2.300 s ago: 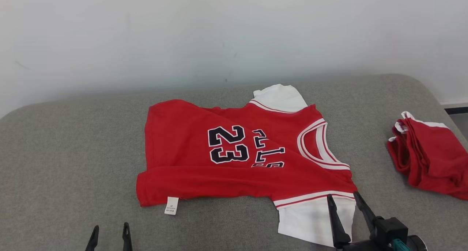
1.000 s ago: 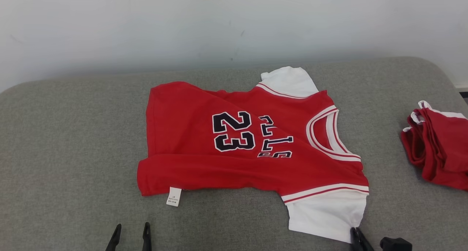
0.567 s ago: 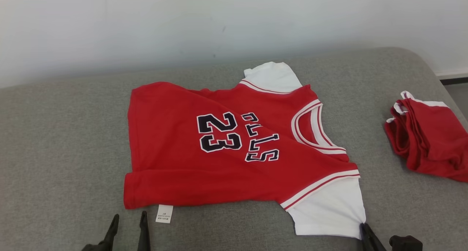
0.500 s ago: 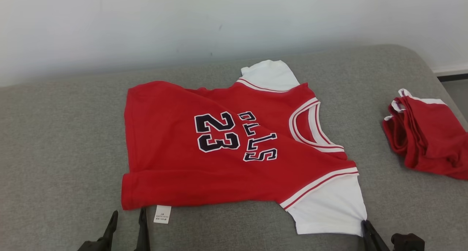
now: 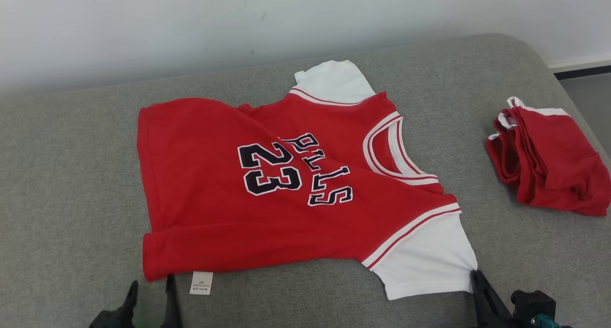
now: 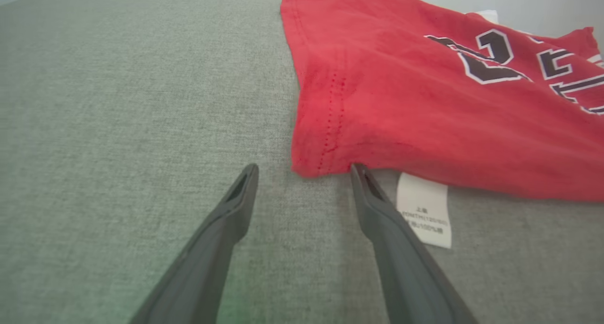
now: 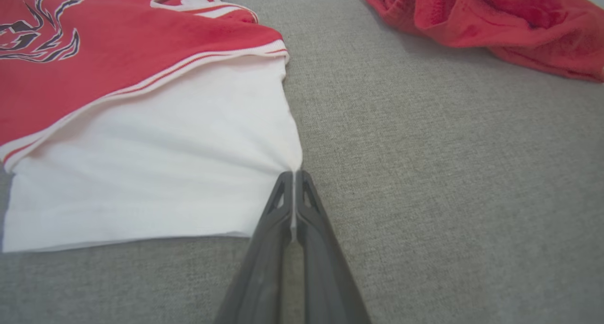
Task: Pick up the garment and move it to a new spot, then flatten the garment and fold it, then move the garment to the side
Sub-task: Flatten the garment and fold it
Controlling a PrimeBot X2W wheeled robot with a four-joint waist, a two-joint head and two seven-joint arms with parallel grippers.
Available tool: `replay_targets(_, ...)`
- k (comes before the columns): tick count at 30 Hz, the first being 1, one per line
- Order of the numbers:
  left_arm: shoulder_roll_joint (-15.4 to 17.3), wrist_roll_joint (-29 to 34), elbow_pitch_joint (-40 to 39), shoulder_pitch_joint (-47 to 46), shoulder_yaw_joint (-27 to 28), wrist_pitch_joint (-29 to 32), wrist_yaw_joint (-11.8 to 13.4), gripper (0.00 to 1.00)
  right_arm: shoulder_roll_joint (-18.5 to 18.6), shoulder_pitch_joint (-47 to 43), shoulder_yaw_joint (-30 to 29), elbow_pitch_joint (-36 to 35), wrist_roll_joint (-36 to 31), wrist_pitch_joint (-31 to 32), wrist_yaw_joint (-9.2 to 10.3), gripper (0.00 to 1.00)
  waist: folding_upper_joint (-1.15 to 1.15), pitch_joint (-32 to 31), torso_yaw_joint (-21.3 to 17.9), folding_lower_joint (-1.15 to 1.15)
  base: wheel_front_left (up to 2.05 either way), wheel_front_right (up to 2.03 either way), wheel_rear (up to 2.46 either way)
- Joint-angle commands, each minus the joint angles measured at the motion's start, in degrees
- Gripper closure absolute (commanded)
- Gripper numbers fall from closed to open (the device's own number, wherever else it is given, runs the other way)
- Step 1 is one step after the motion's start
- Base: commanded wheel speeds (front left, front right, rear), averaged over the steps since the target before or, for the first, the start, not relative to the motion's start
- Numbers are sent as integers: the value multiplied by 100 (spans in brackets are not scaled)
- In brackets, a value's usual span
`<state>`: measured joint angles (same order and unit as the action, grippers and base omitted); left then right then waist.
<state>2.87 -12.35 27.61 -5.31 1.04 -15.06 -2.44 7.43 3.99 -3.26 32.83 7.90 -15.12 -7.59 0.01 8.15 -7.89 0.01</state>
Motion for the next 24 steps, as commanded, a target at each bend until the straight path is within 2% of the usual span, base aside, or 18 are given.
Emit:
replay_targets(1, 3, 22, 37, -89, 59, -16, 37, 0, 24, 76, 9, -17, 12, 3, 19, 100, -1, 50, -22, -1, 0, 0, 0)
replay_targets(8, 1, 122, 36, -275, 268, -16, -91, 0, 21, 201, 75, -133, 53, 3, 19, 100, -1, 187, -27, -1, 0, 0, 0)
replay_targets(12, 1, 82, 92, -363, 254, -16, -207, 0, 41, 272, 113, -178, 77, 3, 19, 100, -1, 256, -26, -1, 0, 0, 0)
replay_targets(24, 3, 104, 33, -406, 179, -16, -324, 0, 107, 320, 156, -250, 88, 2, 18, 100, -1, 307, -18, -1, 0, 0, 0)
